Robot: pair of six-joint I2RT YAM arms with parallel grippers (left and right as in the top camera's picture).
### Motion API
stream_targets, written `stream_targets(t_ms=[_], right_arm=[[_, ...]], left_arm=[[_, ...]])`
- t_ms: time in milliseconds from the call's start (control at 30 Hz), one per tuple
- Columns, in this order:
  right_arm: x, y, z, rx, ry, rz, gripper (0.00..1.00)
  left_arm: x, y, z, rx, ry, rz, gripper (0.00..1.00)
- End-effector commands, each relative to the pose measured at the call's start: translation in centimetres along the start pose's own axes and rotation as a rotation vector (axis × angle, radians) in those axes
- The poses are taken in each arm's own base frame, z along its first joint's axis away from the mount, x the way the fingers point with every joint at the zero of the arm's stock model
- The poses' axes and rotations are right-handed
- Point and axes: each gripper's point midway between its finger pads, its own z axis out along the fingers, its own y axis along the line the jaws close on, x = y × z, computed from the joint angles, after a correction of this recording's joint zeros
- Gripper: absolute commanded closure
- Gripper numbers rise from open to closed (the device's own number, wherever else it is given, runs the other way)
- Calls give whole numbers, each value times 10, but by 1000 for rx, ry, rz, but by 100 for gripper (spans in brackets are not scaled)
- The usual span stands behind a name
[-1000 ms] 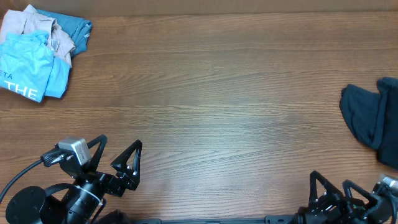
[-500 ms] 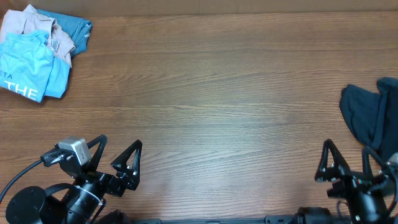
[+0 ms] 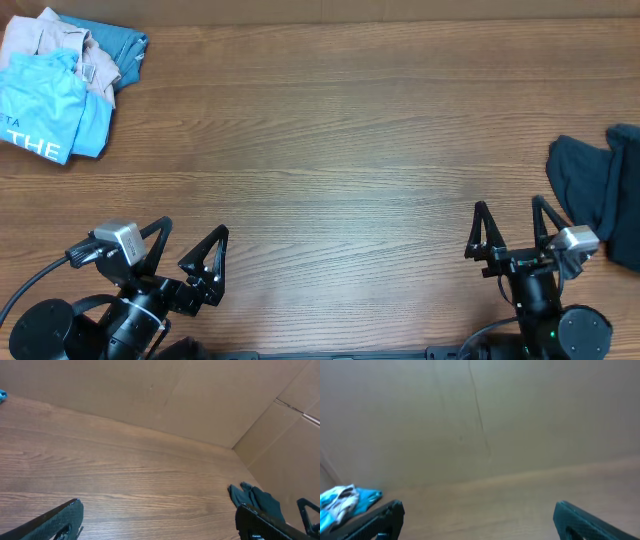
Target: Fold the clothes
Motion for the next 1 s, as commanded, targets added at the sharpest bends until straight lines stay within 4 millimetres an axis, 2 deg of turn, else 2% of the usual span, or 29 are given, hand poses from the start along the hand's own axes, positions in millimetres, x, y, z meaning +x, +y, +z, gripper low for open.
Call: stream_targets(t_ms=[0,233,967], right_arm=[[17,-4,6,-11,-2,-21,0],[43,-9,18,-31,-31,-22,0],[51,-32,22,67,-118,-27,0]], left_arm=[[1,0,-1,-4,-6,-3,0],[1,0,-1,-4,-6,-3,0],[1,0,-1,-4,-6,-3,0]])
